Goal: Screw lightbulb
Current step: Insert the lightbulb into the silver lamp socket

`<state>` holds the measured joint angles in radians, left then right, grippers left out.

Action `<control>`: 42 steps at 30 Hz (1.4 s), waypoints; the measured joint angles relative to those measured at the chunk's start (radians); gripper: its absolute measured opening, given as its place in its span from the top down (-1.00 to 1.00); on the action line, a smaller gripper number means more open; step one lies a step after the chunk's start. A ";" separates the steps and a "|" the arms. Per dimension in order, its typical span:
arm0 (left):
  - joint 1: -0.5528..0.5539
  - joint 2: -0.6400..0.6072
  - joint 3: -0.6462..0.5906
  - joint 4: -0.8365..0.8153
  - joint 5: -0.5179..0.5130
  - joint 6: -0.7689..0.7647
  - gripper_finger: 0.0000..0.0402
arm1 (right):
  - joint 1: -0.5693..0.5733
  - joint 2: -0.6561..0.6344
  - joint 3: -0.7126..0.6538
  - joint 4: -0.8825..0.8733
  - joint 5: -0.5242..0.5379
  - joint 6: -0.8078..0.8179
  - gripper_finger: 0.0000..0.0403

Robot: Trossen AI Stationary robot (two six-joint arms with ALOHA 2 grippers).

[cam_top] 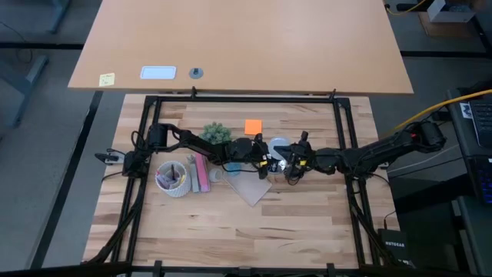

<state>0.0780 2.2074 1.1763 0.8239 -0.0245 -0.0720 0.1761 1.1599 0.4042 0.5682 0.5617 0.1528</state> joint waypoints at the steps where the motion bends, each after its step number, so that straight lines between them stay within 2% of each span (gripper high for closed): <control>1: 0.000 0.000 0.000 -0.001 0.000 -0.002 0.27 | 0.000 0.000 0.000 0.000 0.000 0.000 0.97; 15: -0.003 -0.001 0.000 0.004 0.006 -0.077 -0.07 | 0.000 0.003 -0.003 -0.007 0.002 0.002 0.97; 23: -0.009 -0.030 -0.002 -0.007 0.006 -0.018 -0.28 | 0.000 0.003 -0.004 -0.008 -0.001 0.002 0.97; 28: -0.009 -0.056 -0.002 -0.045 0.005 0.016 -0.31 | 0.000 0.003 -0.004 -0.008 -0.002 0.002 0.97; 42: 0.022 -0.061 -0.001 -0.067 0.003 -0.112 -0.31 | 0.000 0.003 -0.005 -0.008 0.000 0.002 0.97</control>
<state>0.1003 2.1464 1.1751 0.7565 -0.0212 -0.1844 0.1759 1.1629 0.3996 0.5606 0.5615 0.1551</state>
